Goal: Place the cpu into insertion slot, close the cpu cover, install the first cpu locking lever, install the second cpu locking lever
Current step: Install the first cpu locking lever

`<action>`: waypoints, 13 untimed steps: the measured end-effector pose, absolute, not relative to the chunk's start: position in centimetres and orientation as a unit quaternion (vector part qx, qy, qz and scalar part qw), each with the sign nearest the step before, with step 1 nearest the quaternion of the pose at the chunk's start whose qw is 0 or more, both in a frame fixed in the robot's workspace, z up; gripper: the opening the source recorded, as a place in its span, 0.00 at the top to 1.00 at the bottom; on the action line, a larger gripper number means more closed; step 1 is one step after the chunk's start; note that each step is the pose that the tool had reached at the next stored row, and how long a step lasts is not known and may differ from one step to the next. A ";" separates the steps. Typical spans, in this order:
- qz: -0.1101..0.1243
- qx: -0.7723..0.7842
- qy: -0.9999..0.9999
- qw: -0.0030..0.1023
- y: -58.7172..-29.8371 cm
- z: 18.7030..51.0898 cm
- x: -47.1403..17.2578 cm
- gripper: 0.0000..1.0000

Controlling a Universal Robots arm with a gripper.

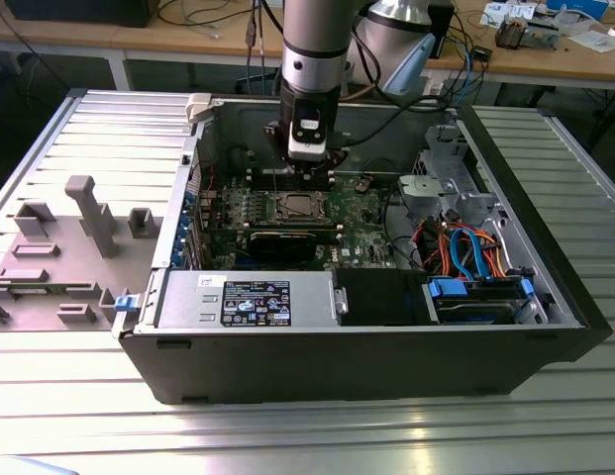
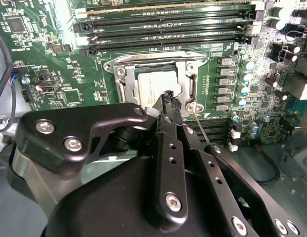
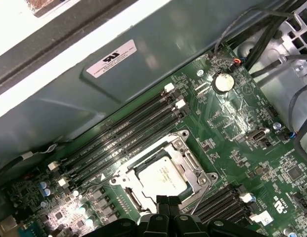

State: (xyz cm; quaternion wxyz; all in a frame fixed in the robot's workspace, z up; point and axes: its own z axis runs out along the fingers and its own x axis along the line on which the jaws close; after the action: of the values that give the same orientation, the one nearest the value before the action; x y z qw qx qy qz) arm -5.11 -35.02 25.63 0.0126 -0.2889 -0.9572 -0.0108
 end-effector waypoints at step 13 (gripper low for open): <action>-0.011 -0.242 -0.970 0.011 -35.0 25.8 -5.1 0.89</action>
State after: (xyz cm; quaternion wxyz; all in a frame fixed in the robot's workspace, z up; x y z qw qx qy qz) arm -5.13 -35.02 25.81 0.0115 -0.2415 -0.9703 -0.0107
